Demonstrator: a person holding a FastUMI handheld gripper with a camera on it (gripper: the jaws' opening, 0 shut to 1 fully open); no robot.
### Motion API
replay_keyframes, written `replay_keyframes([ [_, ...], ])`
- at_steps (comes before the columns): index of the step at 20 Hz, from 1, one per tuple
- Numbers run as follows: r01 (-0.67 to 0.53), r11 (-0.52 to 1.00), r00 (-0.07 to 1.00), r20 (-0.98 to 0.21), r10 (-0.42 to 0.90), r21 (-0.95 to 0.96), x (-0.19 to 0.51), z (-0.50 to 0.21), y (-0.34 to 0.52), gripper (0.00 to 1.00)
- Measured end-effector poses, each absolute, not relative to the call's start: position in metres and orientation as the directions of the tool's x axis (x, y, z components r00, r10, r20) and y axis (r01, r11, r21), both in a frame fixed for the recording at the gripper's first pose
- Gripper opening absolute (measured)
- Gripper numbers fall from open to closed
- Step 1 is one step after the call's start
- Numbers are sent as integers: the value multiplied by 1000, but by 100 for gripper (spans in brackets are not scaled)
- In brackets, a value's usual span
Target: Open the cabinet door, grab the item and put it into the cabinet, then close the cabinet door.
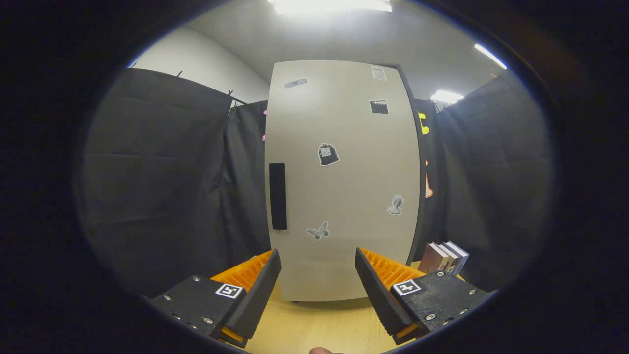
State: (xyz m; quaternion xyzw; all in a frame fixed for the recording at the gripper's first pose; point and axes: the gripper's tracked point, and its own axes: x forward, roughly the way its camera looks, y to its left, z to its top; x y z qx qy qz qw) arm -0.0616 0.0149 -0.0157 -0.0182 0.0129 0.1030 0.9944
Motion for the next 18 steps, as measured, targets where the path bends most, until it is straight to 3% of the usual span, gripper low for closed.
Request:
replay_keyframes([
  [18, -181, 983, 983, -25, 180, -16, -56, -19, 14, 95],
])
